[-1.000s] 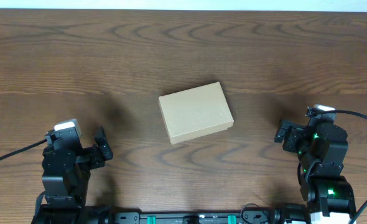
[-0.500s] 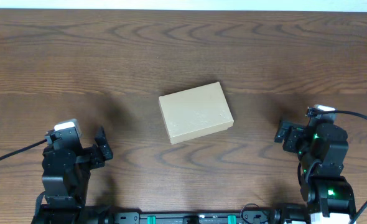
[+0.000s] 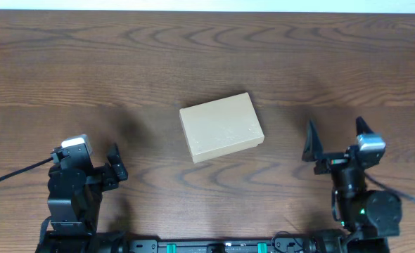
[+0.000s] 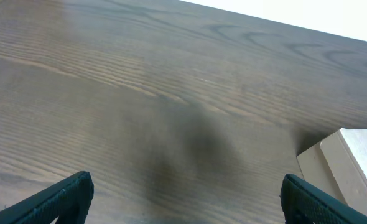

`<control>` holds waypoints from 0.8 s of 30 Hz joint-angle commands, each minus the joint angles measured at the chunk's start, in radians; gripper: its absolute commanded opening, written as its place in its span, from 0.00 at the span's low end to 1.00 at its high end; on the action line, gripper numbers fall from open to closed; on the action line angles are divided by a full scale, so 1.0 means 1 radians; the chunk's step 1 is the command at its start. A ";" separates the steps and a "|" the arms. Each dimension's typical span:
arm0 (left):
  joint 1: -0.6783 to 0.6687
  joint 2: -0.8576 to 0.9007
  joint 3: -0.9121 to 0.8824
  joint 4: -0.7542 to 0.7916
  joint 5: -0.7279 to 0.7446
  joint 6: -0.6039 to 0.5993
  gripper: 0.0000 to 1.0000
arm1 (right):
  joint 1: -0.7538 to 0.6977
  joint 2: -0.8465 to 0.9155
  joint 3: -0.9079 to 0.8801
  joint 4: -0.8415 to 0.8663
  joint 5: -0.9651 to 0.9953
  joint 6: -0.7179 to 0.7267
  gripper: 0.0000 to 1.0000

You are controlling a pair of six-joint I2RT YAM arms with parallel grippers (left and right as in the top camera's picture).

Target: Pack container

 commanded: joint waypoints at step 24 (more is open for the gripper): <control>-0.002 -0.003 -0.002 -0.002 -0.017 0.000 0.95 | 0.060 -0.182 -0.412 0.064 0.026 -0.105 0.99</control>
